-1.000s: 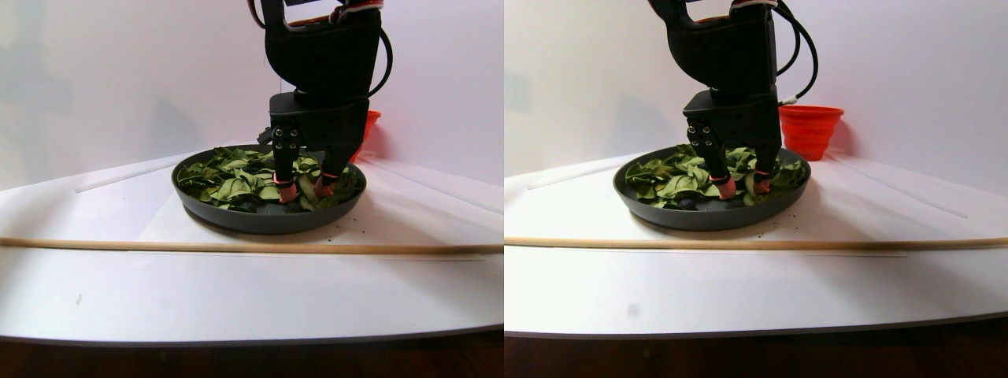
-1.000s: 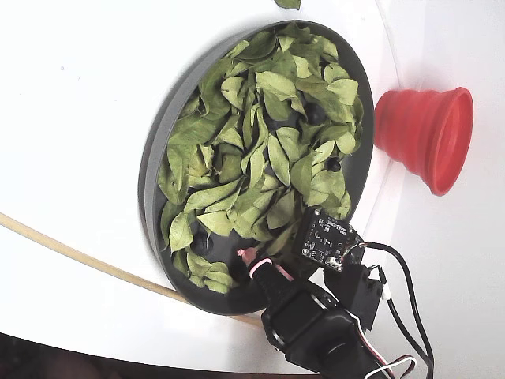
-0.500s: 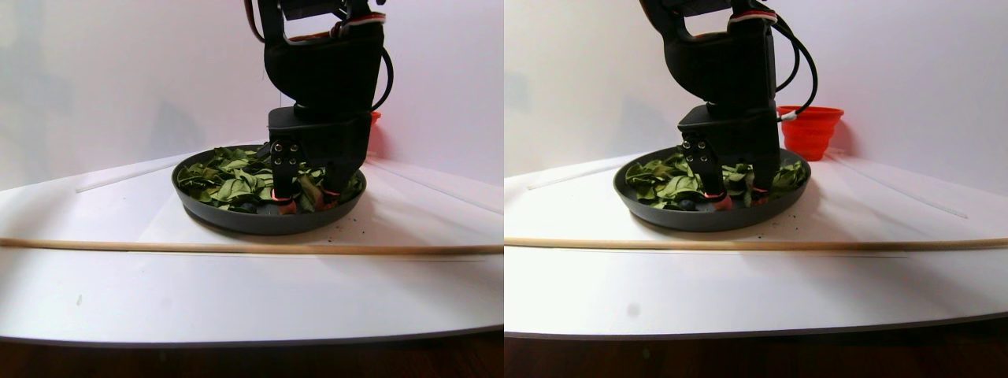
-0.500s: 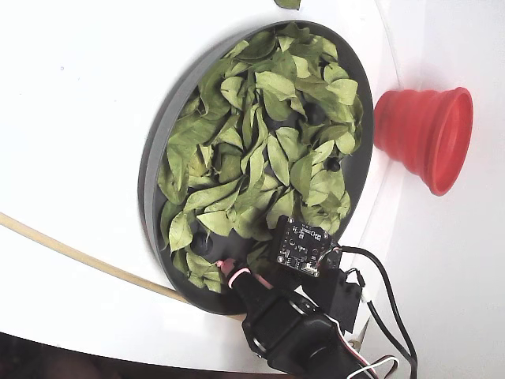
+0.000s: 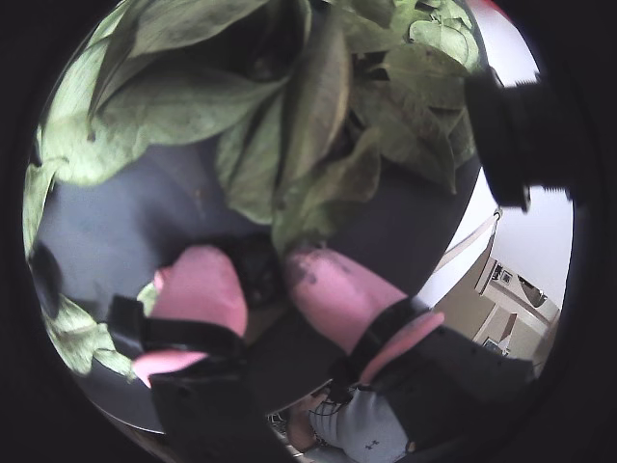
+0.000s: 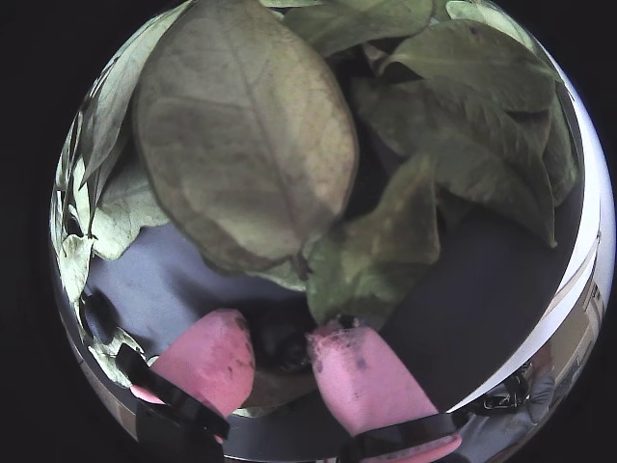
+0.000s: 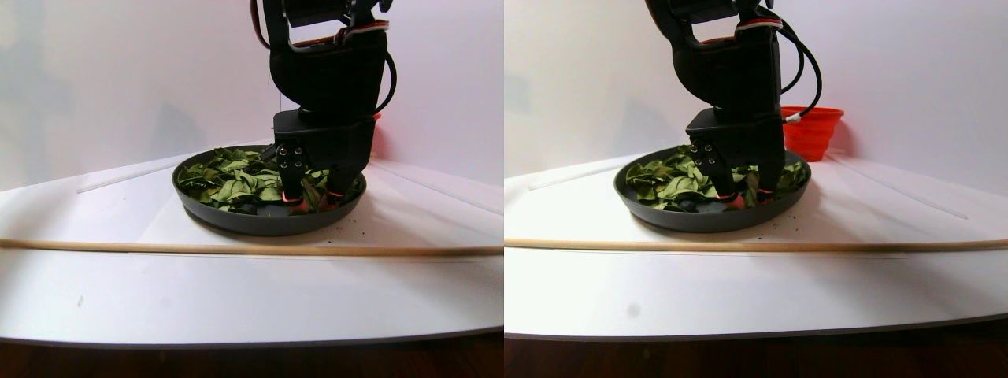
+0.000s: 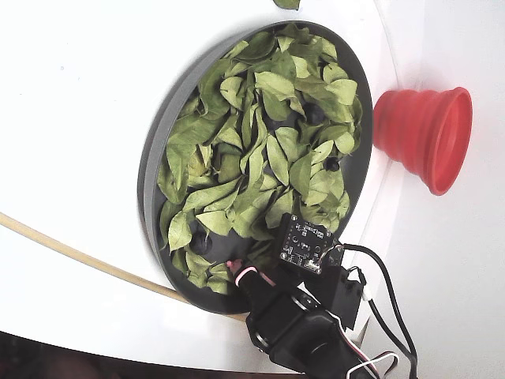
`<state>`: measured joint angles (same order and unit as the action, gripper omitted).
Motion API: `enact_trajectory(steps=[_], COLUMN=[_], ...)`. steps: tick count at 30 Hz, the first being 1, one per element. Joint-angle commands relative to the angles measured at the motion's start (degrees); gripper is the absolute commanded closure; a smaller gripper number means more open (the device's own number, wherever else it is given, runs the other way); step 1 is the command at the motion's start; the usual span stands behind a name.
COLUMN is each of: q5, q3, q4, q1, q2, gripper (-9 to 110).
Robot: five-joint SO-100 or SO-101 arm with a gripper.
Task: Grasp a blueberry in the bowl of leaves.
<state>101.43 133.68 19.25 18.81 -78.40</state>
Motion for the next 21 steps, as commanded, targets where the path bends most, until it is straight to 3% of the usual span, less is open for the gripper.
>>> enact_trajectory(steps=[1, 21], q5=[0.7, -0.79], q3=[-1.05, 0.35], q4=[0.09, -0.7], q1=[0.97, -1.76], q2=[0.44, -7.38], gripper=[91, 94])
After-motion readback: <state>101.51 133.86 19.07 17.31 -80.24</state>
